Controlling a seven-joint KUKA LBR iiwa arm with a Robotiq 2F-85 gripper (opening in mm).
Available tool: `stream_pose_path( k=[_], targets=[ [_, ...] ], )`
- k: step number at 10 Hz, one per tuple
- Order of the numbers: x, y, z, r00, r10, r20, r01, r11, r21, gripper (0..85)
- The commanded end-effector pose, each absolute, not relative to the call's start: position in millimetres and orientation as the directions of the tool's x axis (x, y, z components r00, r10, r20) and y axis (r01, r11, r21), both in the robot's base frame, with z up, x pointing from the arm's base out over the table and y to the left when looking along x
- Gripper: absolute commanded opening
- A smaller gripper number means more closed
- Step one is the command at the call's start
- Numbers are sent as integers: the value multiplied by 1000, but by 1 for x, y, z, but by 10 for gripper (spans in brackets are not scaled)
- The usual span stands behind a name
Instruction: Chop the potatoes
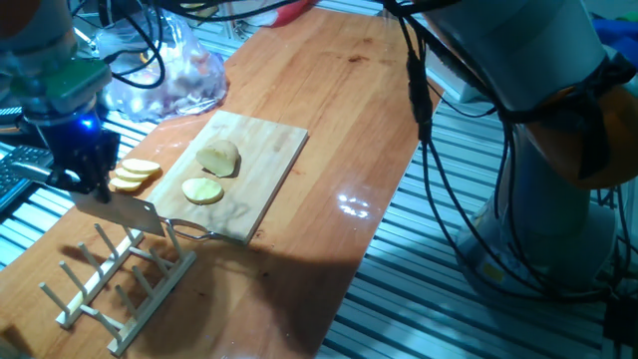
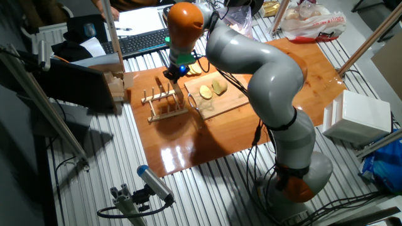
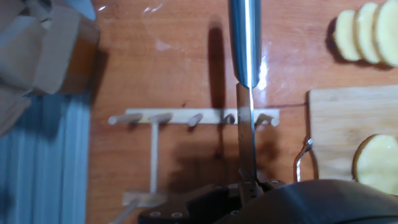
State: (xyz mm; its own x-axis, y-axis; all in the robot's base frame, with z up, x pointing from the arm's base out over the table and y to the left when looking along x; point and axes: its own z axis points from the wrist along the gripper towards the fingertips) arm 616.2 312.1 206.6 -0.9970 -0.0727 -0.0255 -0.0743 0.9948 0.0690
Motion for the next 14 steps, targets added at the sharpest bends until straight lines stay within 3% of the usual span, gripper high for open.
stream_pose_path(
  k=[1, 9, 14],
  targets=[
    [619, 310, 205, -998, -65, -26, -67, 996, 66, 0],
    [621, 304, 151, -997, -40, -63, -42, 999, 25, 0],
    [622, 299, 118, -997, -46, -59, -48, 998, 37, 0]
  ],
)
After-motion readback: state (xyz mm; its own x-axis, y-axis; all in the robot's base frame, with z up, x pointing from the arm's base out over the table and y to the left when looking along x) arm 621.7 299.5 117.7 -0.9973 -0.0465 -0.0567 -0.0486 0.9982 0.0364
